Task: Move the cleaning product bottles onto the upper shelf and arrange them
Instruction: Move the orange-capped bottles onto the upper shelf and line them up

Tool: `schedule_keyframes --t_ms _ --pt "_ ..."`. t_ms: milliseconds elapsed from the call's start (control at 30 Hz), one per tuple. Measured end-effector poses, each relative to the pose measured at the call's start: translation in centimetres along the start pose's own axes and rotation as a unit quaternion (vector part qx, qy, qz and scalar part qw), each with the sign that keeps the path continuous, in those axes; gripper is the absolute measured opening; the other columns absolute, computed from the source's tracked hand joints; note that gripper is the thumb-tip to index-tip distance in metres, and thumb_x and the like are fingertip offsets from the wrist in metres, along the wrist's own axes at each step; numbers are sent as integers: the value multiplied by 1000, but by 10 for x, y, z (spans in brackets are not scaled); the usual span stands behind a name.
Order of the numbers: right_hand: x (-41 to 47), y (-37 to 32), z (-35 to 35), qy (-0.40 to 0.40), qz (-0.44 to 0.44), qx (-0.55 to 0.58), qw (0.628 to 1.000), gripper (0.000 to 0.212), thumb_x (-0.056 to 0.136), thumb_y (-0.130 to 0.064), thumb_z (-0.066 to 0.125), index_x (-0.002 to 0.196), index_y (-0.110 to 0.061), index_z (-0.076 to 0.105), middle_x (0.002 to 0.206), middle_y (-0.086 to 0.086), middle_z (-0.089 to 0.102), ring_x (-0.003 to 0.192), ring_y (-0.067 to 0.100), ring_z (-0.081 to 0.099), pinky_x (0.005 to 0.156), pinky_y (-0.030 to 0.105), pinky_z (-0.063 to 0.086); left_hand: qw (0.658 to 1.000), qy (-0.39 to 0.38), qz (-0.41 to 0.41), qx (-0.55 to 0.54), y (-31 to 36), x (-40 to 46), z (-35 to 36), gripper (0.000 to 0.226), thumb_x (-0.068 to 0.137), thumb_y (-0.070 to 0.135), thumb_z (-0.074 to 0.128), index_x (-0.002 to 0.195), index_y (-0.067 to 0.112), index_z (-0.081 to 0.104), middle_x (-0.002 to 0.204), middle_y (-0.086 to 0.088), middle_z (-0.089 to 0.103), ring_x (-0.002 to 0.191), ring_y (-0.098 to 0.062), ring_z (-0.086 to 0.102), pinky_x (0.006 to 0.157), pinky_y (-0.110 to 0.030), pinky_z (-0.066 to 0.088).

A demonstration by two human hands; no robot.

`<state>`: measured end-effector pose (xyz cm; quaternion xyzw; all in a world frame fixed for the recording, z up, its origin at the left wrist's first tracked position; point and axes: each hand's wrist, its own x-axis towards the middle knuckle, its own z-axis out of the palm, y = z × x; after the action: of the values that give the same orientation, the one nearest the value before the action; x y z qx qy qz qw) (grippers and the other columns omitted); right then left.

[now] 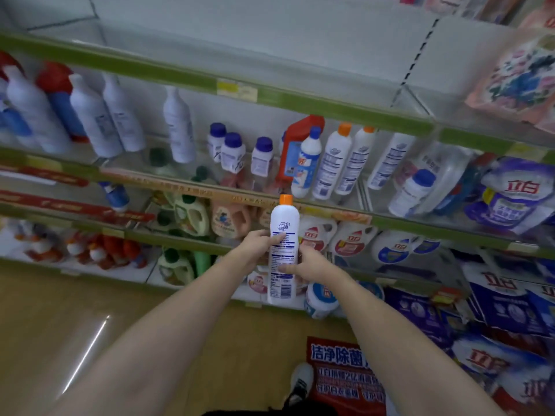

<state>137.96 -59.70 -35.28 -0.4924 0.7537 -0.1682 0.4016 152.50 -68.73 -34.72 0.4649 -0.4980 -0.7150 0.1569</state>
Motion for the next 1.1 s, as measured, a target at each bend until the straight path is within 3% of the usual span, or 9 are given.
schedule_keyframes --t_ms 133,267,433,567,633,733,867,1000,1100 --pt "0 1 42 -25 1 -8 1000 42 85 -40 78 122 -29 61 113 -9 72 98 14 70 84 47 61 999 20 -29 -36 -38 -15 -23 38 93 39 70 117 9 66 99 -7 73 78 -20 68 57 -28 51" --pt "-1 -10 68 -38 -15 -51 998 37 90 -42 73 119 -24 61 108 -7 69 88 9 65 69 32 58 993 55 -56 -85 -64 -22 -39 39 95 41 66 115 8 66 100 -10 73 83 -25 68 73 -37 58" --pt "-3 -17 91 -28 -34 -68 997 42 92 -42 71 126 -22 58 116 -3 67 94 12 60 74 28 47 988 79 -70 -115 -82 -26 -53 27 97 43 63 101 16 64 99 -10 71 83 -25 68 63 -33 53" --pt "-7 -17 103 -35 -51 -77 995 41 93 -37 72 127 -19 58 116 -1 67 95 13 61 66 21 43 985 79 -79 -134 -99 -29 -58 27 97 42 62 95 15 67 91 -8 71 74 -22 66 63 -31 51" --pt "-9 -17 107 -41 -53 -122 990 46 91 -43 71 129 -21 56 116 0 68 94 15 63 71 28 47 979 76 -97 -159 -110 -32 -57 26 94 40 66 93 15 66 85 -7 70 74 -23 65 69 -33 53" --pt "-11 -16 113 -27 -57 -235 970 56 85 -56 67 129 -24 54 111 -1 67 94 20 65 75 38 54 971 70 -112 -200 -125 -34 -56 40 86 41 75 112 11 66 91 -8 73 85 -26 69 77 -39 57" --pt "-15 -21 121 6 -97 -374 923 55 82 -55 63 127 -24 54 102 -2 67 89 22 64 66 35 48 950 92 -122 -271 -133 -37 -50 63 74 45 85 119 6 64 104 -14 73 93 -31 70 71 -42 58" --pt "-13 -18 123 0 -116 -355 928 59 81 -51 66 132 -26 52 102 -3 65 83 18 59 61 33 45 932 163 -110 -305 -138 -37 -49 63 66 30 92 114 2 64 100 -19 74 88 -34 73 64 -42 61" --pt "-9 -10 119 -44 -114 -303 945 54 78 -56 72 118 -25 54 95 -7 60 80 15 58 67 40 54 934 196 -99 -281 -143 -39 -55 55 69 23 89 113 0 64 96 -19 74 87 -33 73 73 -44 62"
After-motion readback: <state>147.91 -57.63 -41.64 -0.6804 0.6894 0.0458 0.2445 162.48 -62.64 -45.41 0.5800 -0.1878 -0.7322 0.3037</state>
